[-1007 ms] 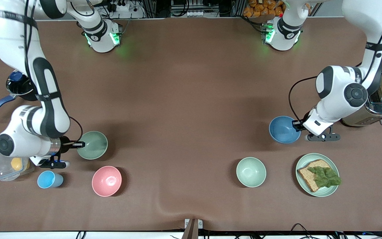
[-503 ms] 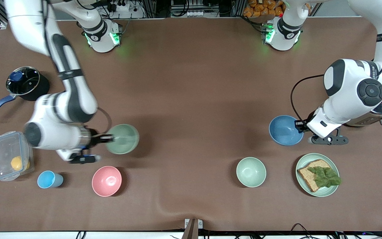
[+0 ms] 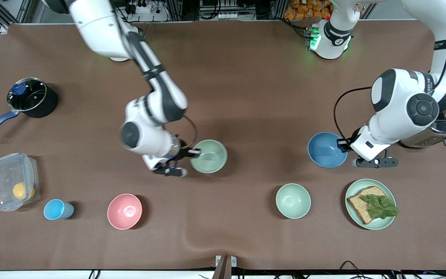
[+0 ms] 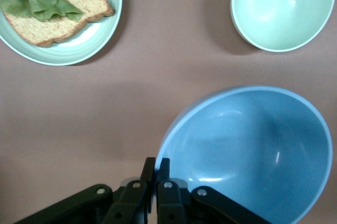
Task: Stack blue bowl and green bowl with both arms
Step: 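Carry the green bowl inward with the right gripper while the left lifts the blue bowl, then lower the blue bowl into the green bowl with the left gripper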
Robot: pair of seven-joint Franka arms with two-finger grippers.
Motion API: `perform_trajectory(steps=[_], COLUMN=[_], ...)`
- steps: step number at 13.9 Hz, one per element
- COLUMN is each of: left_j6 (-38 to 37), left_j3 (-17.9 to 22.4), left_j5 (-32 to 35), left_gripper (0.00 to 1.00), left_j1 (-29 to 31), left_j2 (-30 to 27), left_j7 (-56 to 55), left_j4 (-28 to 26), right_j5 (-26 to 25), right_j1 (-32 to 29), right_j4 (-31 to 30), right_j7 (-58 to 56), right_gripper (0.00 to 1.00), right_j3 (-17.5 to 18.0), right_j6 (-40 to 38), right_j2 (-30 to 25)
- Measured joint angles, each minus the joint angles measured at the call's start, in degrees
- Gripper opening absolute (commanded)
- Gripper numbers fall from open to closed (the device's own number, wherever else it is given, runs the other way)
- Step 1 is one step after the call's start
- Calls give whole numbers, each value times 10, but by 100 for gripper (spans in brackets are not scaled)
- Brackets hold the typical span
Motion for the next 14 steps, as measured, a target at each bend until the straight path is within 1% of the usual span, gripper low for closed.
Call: perform_trajectory(steps=[1,3,6,7,8,10,12,14], left_j6=[-1,-1,-1,-1,-1,-1,-1,-1], left_j3=[-1,-2,-3,-3,-4,-4,-7,-8], left_j5=[0,0,0,0,0,0,0,0], left_gripper=[0,0,0,0,0,0,0,0], left_j1=[-3,-5,-6,-7,-9,-17,-24,-37], left_j2=[4,13,23,25,26,26,26,26], left_j7=[-3,-3,-3,-3,-3,-5,-24,-52], left_j4=[0,0,0,0,2,6,9,15], right_j5=[6,20,25,26,27,28,28,29], right_j1=[15,32,32,31,31,32,30,24], right_j4=[-1,-5,-19,-23,-26,-26,-20,-14], right_j7=[20,46,72,81,98,151,183,212], right_gripper=[0,0,0,51,100,100,100,100], right_j3=[0,0,-5,-7,-7,-8,-16,-45], right_j6=[20,35,36,36,35,36,27,-22], right_j2=[11,31,38,38,38,36,19,-14])
